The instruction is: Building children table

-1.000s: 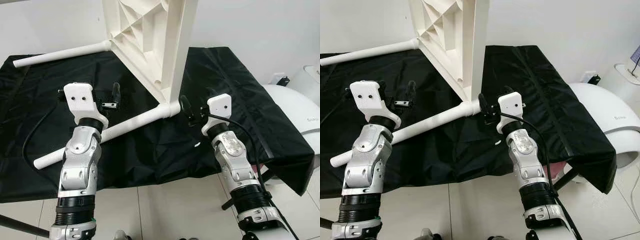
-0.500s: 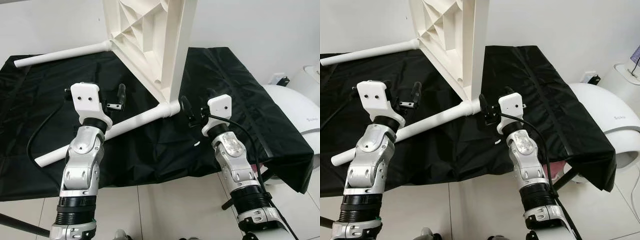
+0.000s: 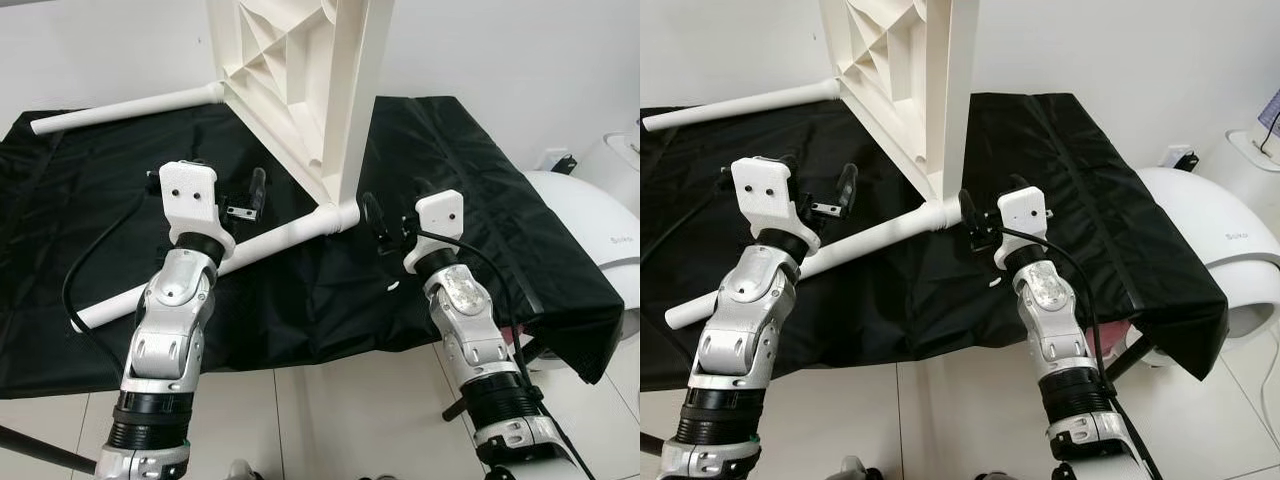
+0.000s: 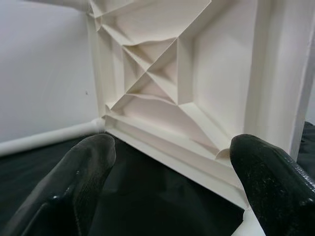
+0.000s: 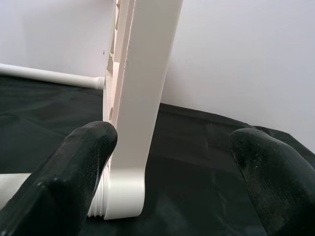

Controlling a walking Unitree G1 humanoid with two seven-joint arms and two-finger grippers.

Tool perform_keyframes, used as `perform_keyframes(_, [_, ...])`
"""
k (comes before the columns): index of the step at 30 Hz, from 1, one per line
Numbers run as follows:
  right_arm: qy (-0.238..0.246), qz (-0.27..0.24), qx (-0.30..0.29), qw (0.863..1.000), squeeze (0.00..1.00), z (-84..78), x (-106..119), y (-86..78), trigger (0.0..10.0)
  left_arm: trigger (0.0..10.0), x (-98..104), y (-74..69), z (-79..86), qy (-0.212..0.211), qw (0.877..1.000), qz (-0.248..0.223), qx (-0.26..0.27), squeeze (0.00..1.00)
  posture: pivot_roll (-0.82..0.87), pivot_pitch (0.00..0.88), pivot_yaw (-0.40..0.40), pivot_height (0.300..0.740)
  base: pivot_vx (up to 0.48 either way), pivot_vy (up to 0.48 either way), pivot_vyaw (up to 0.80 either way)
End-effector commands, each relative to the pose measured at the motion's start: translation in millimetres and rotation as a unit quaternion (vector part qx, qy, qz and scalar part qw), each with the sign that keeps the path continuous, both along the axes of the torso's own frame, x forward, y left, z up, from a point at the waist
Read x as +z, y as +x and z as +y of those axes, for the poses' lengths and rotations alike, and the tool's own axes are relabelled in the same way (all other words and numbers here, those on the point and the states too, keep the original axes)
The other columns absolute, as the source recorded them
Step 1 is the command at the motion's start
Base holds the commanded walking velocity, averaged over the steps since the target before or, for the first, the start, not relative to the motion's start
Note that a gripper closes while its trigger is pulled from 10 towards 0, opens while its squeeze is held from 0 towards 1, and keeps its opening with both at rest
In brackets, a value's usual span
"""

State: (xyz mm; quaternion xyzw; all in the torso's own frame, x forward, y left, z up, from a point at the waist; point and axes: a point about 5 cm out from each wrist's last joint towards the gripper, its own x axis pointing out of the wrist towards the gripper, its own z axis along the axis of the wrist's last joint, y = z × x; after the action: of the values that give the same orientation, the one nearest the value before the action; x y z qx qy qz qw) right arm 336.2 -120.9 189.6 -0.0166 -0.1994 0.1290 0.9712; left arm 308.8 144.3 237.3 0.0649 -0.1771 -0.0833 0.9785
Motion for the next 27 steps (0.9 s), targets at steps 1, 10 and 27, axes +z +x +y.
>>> perform_keyframes(1, [0.004, -0.004, -0.006, 1.0, 0.0, -1.6, 1.6, -0.5, 10.0, 10.0, -0.2, -2.7, -5.3, 0.027, 0.999, 0.006, -0.041, 0.0, -0.02, 0.064, -0.034, 0.74, 0.0, 0.0, 0.0])
perform_keyframes(10, [0.007, 0.001, -0.006, 1.0, 0.0, -0.4, 0.2, -0.6, 10.0, 10.0, 28.9, -14.8, -7.1, 0.137, 0.987, -0.018, -0.083, 0.0, 0.01, 0.1, -0.031, 0.74, 0.0, 0.0, 0.0])
perform_keyframes(27, [0.013, 0.0, -0.016, 1.0, 0.0, -2.9, 2.0, 1.5, 10.0, 10.0, 49.7, -24.4, 6.4, 0.233, 0.969, -0.028, -0.078, 0.0, 0.02, 0.125, -0.007, 0.74, 0.0, 0.0, 0.0])
